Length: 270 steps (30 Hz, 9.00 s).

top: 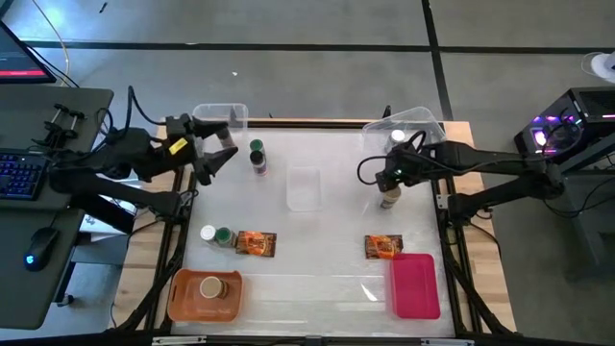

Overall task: Sort spices by type
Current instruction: Put the gold seasoning bottle into the orange bin

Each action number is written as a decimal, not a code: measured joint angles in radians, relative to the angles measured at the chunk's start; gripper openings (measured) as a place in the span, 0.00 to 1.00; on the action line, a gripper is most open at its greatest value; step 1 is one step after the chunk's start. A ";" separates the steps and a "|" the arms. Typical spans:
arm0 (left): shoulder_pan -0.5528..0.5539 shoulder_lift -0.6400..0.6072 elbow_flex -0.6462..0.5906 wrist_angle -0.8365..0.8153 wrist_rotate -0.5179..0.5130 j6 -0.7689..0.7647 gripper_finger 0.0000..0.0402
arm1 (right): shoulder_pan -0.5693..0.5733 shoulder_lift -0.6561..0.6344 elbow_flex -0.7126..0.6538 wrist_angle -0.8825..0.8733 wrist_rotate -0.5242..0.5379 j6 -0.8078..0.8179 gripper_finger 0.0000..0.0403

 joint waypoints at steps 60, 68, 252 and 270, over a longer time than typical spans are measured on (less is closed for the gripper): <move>0.085 -0.161 0.001 -0.131 0.027 -0.021 0.98 | -0.090 0.299 -0.159 0.181 -0.296 0.089 0.99; 0.085 -0.161 0.001 -0.131 0.027 -0.021 0.98 | -0.096 0.304 -0.155 0.217 -0.275 0.020 0.99; -0.365 0.552 0.292 -0.649 0.306 -0.157 0.83 | 0.462 0.916 1.210 0.090 0.036 -0.160 0.68; -0.359 0.545 0.319 -0.526 0.384 -0.054 0.83 | 0.452 0.916 1.210 0.319 0.020 -0.407 0.68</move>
